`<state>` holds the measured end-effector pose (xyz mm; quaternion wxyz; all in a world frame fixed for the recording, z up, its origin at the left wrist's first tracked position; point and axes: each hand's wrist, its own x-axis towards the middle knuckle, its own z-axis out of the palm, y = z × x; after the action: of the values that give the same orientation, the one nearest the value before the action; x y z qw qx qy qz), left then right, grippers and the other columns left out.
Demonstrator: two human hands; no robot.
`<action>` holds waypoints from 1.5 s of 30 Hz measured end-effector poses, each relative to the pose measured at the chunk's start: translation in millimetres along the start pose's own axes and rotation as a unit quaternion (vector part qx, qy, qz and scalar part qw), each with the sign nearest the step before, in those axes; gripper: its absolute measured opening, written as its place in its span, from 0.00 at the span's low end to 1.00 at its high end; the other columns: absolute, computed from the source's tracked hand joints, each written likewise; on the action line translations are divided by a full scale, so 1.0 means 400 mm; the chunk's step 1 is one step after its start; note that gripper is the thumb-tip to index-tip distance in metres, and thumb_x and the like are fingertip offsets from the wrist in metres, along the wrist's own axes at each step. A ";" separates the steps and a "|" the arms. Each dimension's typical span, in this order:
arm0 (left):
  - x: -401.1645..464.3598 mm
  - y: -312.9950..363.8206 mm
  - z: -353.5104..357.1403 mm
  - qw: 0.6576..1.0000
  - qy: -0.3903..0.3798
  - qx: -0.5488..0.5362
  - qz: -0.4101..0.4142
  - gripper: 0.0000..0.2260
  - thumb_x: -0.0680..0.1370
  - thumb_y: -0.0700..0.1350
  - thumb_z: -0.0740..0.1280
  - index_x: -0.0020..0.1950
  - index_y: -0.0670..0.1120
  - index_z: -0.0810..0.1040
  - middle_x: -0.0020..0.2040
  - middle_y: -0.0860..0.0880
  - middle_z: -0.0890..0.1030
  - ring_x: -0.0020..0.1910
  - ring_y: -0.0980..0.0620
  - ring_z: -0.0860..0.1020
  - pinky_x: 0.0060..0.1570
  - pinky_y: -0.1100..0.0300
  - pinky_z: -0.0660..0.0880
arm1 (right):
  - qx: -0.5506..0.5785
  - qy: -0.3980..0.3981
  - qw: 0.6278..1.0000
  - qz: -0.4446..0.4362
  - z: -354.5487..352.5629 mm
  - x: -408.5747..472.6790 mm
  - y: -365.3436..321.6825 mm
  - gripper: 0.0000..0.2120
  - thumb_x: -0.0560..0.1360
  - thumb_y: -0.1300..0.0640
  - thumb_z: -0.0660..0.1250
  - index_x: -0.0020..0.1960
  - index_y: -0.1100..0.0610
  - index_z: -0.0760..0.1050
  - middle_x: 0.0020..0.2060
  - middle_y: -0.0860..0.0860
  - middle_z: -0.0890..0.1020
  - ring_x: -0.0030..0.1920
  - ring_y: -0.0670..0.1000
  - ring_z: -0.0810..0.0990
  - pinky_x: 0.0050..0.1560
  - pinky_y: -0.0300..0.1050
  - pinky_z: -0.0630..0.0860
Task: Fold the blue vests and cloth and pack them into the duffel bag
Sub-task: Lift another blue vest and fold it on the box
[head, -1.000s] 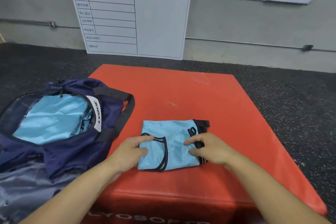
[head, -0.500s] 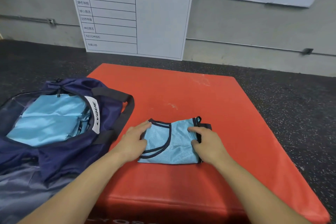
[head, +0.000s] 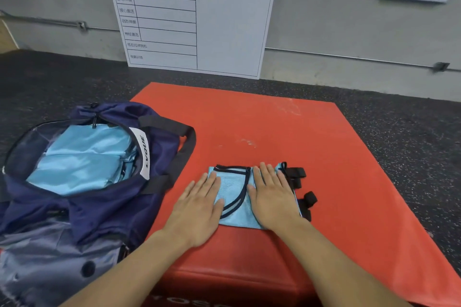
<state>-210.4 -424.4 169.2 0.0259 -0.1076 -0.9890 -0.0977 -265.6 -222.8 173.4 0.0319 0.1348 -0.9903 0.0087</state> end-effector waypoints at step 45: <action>-0.057 -0.032 -0.016 0.994 -0.061 0.016 0.088 0.47 0.69 0.69 0.21 0.83 0.50 0.43 0.82 0.55 0.41 0.80 0.58 0.37 0.75 0.61 0.34 | 0.172 -0.179 0.969 -0.022 -0.156 -0.399 -0.013 0.44 0.71 0.26 0.35 0.83 0.43 0.44 0.82 0.42 0.45 0.82 0.44 0.47 0.78 0.40 0.48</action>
<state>-190.8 -442.8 171.3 -0.0246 -0.1999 -0.9768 -0.0722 -106.9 -183.7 225.4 -0.1689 0.1593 -0.9604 0.1539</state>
